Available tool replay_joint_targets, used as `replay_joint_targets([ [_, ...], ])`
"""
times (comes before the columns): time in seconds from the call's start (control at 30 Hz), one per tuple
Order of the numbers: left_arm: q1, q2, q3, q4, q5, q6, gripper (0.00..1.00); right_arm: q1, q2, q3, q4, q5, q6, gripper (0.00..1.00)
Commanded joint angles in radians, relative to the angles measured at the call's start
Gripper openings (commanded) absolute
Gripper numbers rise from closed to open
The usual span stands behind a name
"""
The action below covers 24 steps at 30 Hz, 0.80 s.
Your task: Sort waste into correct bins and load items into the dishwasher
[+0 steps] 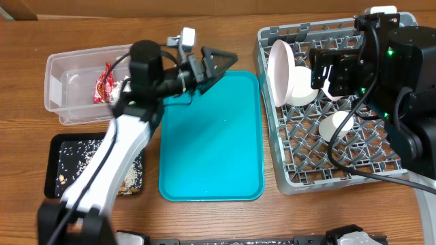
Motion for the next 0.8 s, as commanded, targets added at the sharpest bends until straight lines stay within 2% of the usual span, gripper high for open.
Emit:
replay_joint_targets([
  [0.0, -0.019, -0.190, 0.001, -0.275, -0.186, 0.311, 1.00, -0.004, 0.000, 0.002, 0.004, 0.005, 0.005, 1.00],
  [0.13, -0.066, -0.399, 0.001, -0.661, -0.464, 0.429, 1.00, -0.004, 0.000, 0.002, 0.004, 0.005, 0.005, 1.00],
  [0.3, -0.127, -0.621, 0.003, -0.980, -0.772, 0.484, 1.00, -0.004, 0.000, 0.002, 0.004, 0.005, 0.005, 1.00],
  [0.4, -0.138, -0.713, 0.021, -1.155, -0.888, 0.483, 1.00, -0.004, 0.000, 0.002, 0.004, 0.005, 0.005, 1.00],
  [0.53, -0.138, -0.785, 0.034, -1.337, -0.977, 0.484, 1.00, -0.004, 0.000, 0.002, 0.004, 0.005, 0.005, 1.00],
  [0.77, -0.138, -0.795, 0.033, -1.411, -0.975, 0.483, 1.00, -0.004, 0.000, 0.002, 0.004, 0.005, 0.005, 1.00],
])
